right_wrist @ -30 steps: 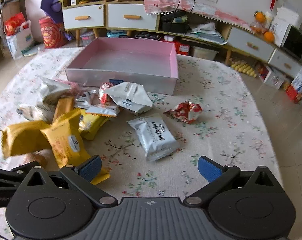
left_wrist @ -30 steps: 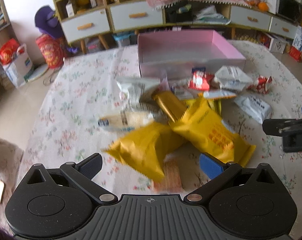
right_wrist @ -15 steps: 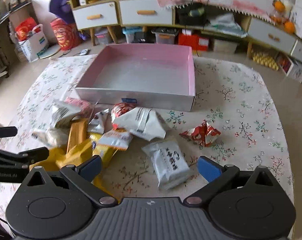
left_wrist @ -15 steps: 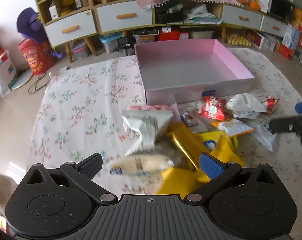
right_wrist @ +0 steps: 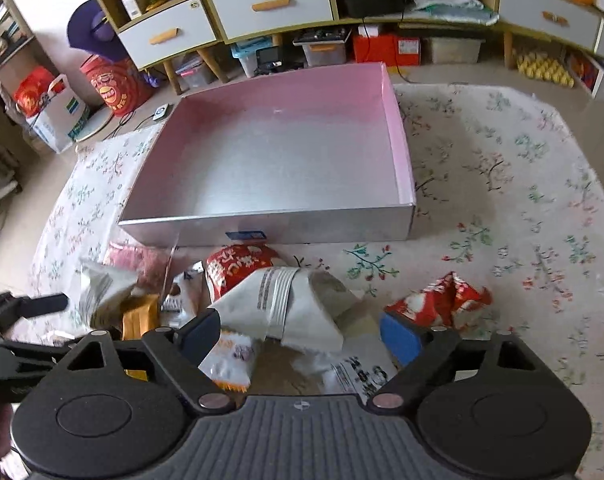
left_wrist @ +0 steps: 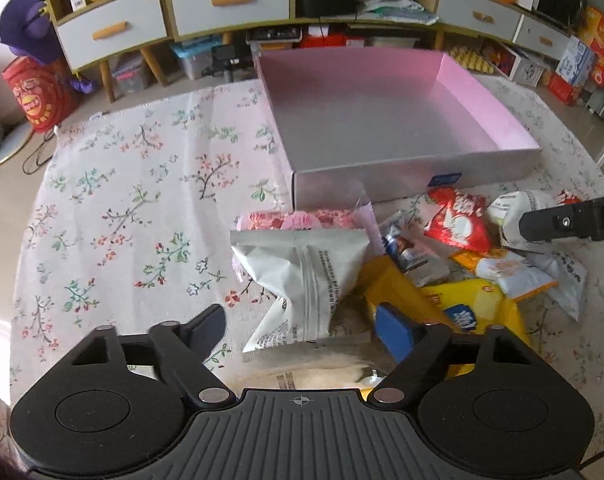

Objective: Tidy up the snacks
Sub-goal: 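Grasp a white wrapped pastry with the left gripper while the right gripper grasps another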

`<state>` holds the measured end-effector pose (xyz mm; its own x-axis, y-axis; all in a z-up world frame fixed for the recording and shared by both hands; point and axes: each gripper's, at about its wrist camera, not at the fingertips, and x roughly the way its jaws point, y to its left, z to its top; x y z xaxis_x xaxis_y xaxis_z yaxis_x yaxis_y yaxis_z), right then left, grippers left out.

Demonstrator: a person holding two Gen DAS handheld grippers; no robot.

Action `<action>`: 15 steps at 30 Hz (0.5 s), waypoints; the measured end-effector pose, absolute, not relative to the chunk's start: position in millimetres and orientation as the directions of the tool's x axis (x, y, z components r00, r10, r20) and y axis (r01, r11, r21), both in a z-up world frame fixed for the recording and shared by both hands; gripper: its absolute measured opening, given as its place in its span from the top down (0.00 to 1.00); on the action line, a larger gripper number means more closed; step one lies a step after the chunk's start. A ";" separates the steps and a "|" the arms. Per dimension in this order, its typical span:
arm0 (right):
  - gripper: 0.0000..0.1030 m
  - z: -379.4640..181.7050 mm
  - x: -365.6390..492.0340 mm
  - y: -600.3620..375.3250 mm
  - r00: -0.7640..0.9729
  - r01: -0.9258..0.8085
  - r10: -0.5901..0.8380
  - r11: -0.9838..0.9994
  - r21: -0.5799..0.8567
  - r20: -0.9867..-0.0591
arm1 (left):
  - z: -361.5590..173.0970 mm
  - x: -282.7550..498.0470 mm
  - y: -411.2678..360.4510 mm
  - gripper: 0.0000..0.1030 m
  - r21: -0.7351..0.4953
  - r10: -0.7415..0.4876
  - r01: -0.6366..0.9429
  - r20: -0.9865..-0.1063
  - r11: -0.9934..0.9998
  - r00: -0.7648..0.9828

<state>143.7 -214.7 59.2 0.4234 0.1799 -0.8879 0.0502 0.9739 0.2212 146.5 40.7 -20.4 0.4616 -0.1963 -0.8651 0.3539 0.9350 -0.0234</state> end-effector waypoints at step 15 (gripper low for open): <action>0.47 37.0 152.5 -227.0 0.385 0.098 0.287 0.932 0.348 -0.877 | -31.2 158.8 48.4 0.53 -0.107 -0.252 0.315 -0.847 0.943 0.468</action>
<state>152.5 -227.0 37.0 0.3849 0.2867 -0.8773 0.0979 0.9325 0.3477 158.8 48.4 -31.2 0.4684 -0.2521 -0.8468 0.3150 0.9431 -0.1065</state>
